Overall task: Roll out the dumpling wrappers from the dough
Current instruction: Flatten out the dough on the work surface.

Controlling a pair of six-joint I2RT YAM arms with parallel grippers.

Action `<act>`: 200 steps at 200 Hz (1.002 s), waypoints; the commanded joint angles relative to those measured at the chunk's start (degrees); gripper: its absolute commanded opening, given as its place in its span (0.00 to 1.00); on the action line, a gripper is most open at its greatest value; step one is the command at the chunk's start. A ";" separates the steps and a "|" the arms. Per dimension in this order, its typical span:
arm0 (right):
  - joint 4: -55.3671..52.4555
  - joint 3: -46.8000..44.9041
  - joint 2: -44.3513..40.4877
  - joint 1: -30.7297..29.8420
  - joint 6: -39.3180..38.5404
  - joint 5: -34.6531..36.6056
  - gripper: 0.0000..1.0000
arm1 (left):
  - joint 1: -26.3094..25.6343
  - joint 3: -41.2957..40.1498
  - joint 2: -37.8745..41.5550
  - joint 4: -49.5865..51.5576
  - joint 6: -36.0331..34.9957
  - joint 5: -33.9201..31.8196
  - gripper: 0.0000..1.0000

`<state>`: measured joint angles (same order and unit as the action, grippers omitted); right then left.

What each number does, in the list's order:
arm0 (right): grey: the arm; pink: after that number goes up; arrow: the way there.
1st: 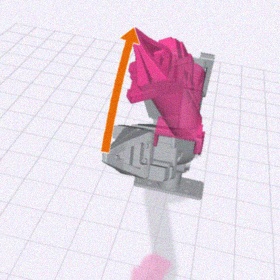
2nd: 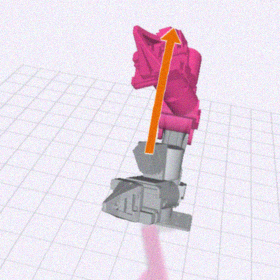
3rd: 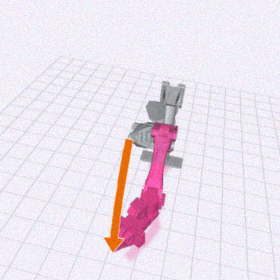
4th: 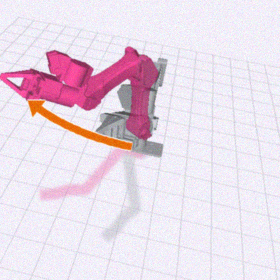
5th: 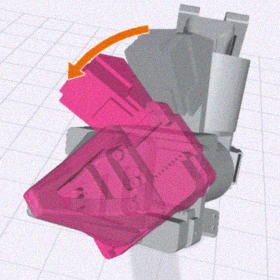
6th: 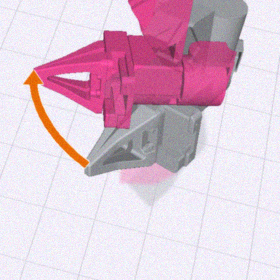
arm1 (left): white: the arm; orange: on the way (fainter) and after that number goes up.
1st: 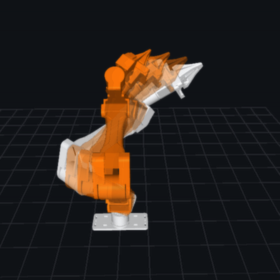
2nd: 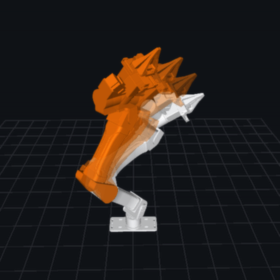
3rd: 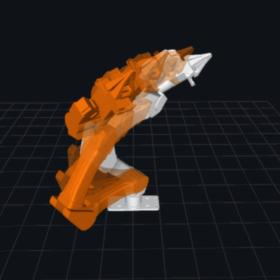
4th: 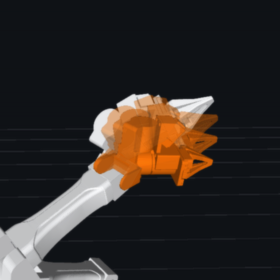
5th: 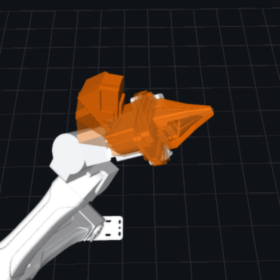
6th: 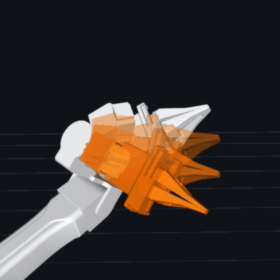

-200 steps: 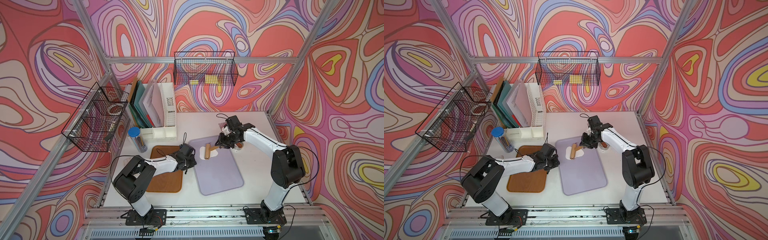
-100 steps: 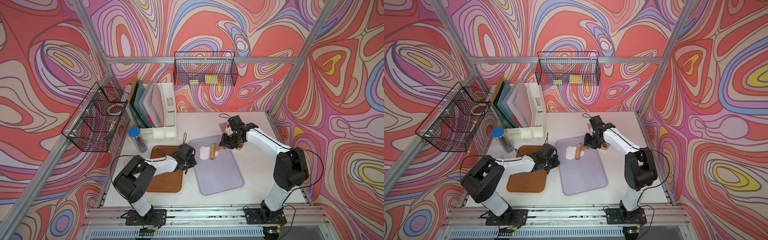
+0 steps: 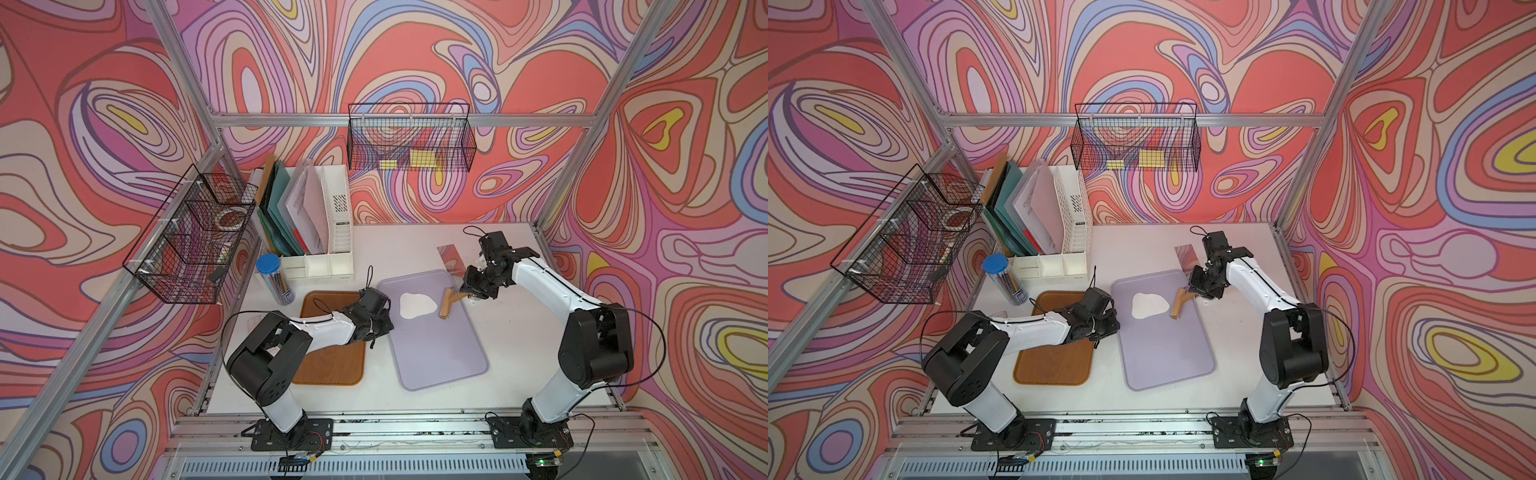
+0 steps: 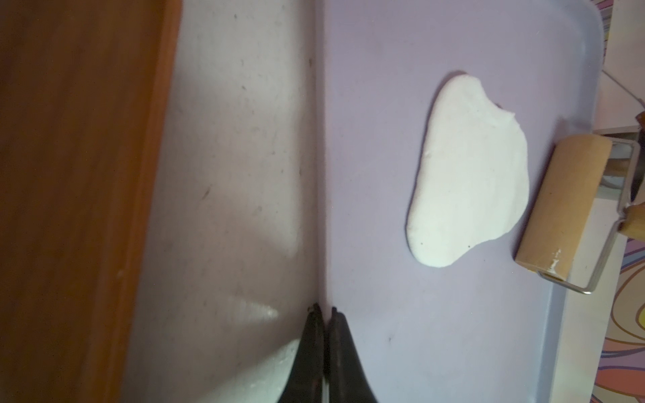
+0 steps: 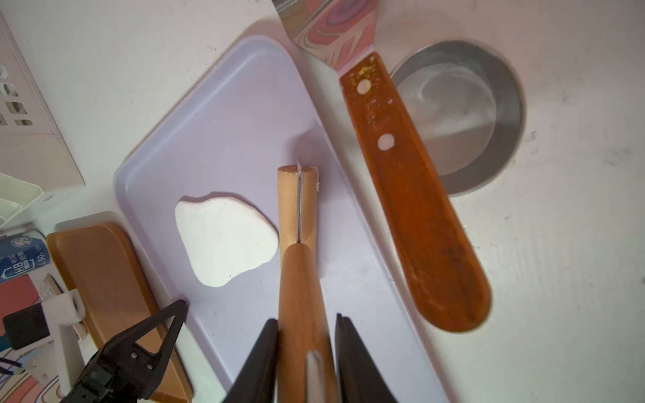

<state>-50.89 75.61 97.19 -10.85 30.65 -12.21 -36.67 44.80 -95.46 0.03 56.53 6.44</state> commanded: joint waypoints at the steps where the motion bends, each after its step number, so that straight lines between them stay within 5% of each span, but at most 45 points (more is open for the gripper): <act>1: -7.86 -5.26 1.87 0.80 -6.71 21.97 0.00 | -0.34 -1.91 0.02 4.59 -0.55 1.16 0.00; 54: 1.77 3.34 -6.49 -4.52 -3.04 -6.04 0.00 | -0.34 -1.27 -0.69 4.49 -0.46 1.61 0.00; 88: 5.90 3.94 -0.48 -5.98 0.14 -12.49 0.00 | -0.34 -1.29 -0.91 4.53 -0.57 1.53 0.00; 145: 2.90 5.17 10.80 -7.18 -0.71 -10.59 0.00 | -0.34 -0.75 -1.90 4.13 -0.50 2.10 0.00; 200: -6.54 8.79 21.13 -12.35 -1.96 7.01 0.00 | -0.38 -0.41 -2.61 3.49 -0.55 2.55 0.00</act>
<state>-49.54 88.36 109.45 -20.95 30.15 -22.59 -36.67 44.88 -95.55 0.08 56.53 6.59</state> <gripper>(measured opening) 0.294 0.063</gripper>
